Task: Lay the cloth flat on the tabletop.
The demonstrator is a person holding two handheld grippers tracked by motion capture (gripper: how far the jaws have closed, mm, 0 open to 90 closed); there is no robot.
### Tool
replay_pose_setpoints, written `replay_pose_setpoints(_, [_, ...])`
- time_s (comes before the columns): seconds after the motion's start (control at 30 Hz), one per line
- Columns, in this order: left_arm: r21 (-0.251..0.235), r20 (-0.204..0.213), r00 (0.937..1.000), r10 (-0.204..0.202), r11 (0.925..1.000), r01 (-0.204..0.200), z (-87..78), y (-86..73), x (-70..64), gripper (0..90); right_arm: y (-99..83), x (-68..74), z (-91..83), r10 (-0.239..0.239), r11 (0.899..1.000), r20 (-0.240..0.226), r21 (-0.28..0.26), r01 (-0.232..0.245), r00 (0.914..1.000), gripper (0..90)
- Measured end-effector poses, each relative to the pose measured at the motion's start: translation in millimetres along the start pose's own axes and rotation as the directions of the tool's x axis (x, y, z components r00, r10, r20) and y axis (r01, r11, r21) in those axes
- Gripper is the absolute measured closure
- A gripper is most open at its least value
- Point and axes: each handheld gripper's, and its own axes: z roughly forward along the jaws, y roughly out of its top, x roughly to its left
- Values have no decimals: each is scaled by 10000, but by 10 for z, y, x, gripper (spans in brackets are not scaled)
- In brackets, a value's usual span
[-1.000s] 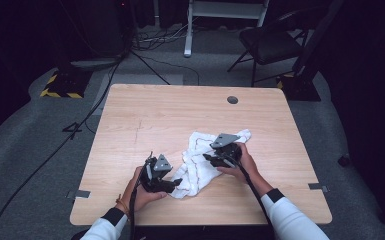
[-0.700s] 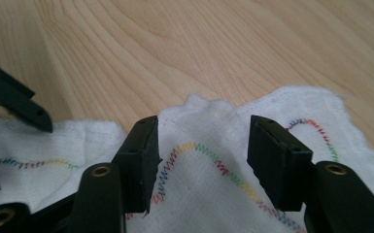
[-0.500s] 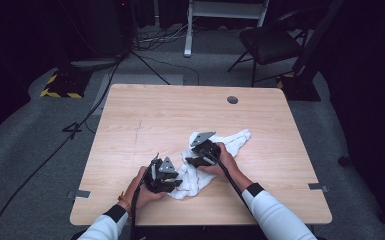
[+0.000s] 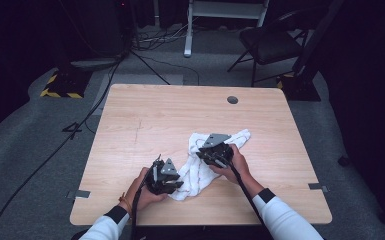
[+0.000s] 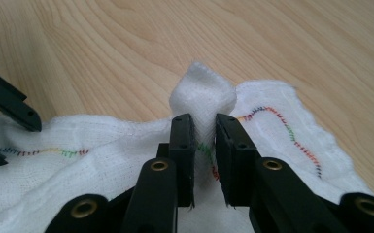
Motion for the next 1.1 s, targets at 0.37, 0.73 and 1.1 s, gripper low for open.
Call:
replay_pose_setpoints(0.37, [131, 75, 9996, 268, 9996, -269, 7, 11, -103, 693, -342, -173, -673, 257, 9973, -4, -690, -257, 9997, 853])
replay_pose_setpoints(0.73, [330, 587, 9954, 753, 9965, -774, 68, 95, -263, 674, -1179, -188, -1358, 1411, 9893, 314, -425, -1397, 9895, 833])
replay_pose_setpoints(1.1, [145, 647, 9958, 654, 9977, -665, 60, 147, -232, 568, -1641, 16, -1620, 2164, 9744, 893, 425, -2208, 9722, 688])
